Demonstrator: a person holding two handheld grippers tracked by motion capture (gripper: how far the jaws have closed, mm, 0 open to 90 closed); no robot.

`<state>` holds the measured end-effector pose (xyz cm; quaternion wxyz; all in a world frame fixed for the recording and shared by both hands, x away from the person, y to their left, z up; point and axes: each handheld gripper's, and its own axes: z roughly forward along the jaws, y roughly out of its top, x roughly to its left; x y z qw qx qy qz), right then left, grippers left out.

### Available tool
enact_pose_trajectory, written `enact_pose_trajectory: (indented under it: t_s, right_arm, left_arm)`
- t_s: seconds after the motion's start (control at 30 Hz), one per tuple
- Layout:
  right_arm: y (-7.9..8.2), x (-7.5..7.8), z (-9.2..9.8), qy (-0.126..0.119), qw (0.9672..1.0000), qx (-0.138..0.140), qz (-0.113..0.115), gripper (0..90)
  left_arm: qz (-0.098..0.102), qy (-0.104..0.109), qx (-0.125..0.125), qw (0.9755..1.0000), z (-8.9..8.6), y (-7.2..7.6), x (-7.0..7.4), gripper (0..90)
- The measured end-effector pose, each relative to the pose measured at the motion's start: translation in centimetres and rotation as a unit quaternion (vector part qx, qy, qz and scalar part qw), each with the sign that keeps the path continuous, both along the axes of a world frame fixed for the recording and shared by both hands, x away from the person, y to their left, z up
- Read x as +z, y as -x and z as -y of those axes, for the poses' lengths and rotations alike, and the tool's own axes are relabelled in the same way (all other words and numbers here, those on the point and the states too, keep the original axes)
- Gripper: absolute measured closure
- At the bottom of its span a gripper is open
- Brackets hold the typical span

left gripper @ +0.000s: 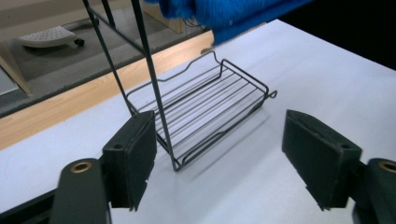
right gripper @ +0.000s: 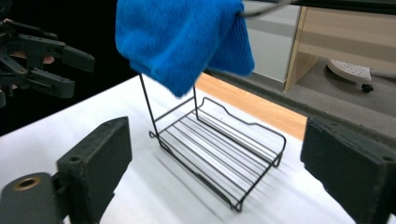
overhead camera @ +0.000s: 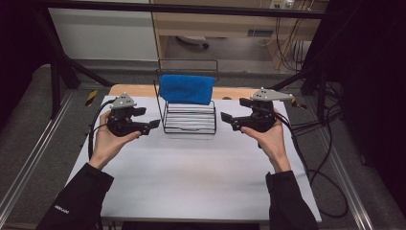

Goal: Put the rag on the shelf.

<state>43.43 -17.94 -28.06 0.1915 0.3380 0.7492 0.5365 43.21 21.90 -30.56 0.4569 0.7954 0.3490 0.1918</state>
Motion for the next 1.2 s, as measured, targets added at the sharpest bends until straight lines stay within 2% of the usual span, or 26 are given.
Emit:
enact_pose_trajectory:
  t_s: [0.23,0.5,0.73,0.93,1.2]
  right_arm:
    - [1.0,-2.2,1.3,-0.006,0.9998,-0.002,-0.021,4.6]
    - [1.9,-4.8,2.6,-0.009,0.9991,-0.003,-0.042,1.5]
    - [2.9,-7.0,3.3,0.002,0.9982,0.005,-0.060,0.6]
    - [3.7,-8.9,3.8,0.018,0.9972,0.007,-0.072,0.6]
    - [4.9,-11.5,4.8,0.026,0.9960,0.006,-0.085,0.6]
  left_arm:
    - [-0.013,-0.009,0.008,0.9999,-0.8,1.0,-1.8,19.4]
    - [-0.021,-0.005,0.012,0.9997,-1.4,2.0,-3.9,13.6]
    - [-0.026,0.006,0.010,0.9996,-2.0,2.9,-5.8,12.9]
    - [-0.032,0.006,0.009,0.9994,-2.3,3.8,-7.6,11.1]
    - [-0.041,0.002,0.005,0.9991,-2.9,4.8,-9.8,10.3]
